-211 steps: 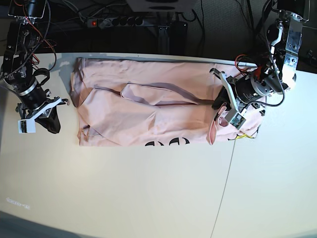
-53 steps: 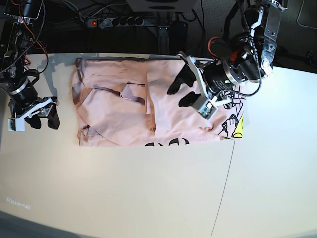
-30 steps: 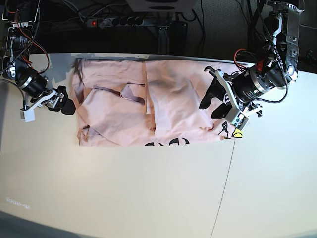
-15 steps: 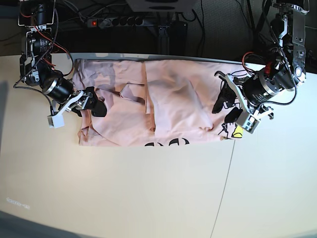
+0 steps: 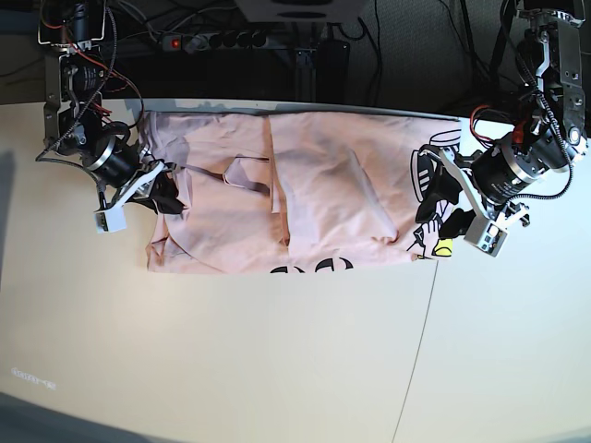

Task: Fold the T-shirt properly

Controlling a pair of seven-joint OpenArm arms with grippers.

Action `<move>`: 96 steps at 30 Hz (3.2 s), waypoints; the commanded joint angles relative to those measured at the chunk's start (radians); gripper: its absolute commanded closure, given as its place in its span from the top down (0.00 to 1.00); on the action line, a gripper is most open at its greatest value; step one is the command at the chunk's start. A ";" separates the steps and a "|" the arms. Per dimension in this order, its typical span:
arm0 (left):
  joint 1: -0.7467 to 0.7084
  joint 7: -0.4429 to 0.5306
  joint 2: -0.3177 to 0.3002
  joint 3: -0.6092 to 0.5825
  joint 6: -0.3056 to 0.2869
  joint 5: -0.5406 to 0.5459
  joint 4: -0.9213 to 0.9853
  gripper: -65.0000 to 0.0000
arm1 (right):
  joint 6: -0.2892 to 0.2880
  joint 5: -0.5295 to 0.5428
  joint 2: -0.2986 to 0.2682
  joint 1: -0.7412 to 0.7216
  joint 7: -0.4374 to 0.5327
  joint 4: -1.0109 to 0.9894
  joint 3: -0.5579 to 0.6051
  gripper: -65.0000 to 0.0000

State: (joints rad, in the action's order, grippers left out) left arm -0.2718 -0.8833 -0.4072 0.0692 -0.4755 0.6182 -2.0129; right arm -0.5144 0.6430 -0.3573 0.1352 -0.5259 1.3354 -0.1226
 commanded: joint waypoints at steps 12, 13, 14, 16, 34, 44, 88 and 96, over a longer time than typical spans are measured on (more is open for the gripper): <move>0.005 -0.005 -0.012 0.005 -0.003 0.010 -0.014 0.47 | -0.065 -0.132 -0.051 0.007 0.016 -0.002 -0.220 0.00; 0.005 -0.007 -0.012 0.005 -0.003 0.010 -0.014 0.47 | -0.065 -0.136 -0.067 0.009 0.013 -0.002 -0.240 0.00; 0.005 -0.010 -0.012 0.005 -0.003 0.010 -0.014 0.47 | -0.065 -0.138 -0.084 0.010 0.013 -0.002 -0.256 0.00; 0.005 -0.012 -0.012 0.005 -0.003 0.010 -0.014 0.47 | -0.065 -0.137 -0.114 0.010 0.013 -0.002 -0.285 0.00; 0.006 0.041 -0.037 0.006 -0.003 -0.053 0.152 0.47 | -0.066 0.149 -0.127 0.009 -0.123 0.260 -0.304 0.00; 0.005 0.088 -0.035 0.002 -0.003 -0.031 0.283 0.47 | -0.066 0.131 -0.038 0.009 -0.153 0.506 -0.255 0.00; 0.006 0.044 0.127 -0.288 -0.004 -0.024 0.282 0.47 | -0.039 -0.480 0.308 -0.075 -0.096 0.516 0.403 0.00; 0.006 0.022 0.123 -0.092 -0.008 0.037 0.249 0.47 | -0.039 -0.526 0.308 -0.145 -0.089 0.425 0.436 0.00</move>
State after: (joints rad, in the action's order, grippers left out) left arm -0.2710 -0.8764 -0.2752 -0.0261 -0.4759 0.6422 -1.7424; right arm -0.5148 0.1055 -0.0547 0.0059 -0.6437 1.7443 0.3122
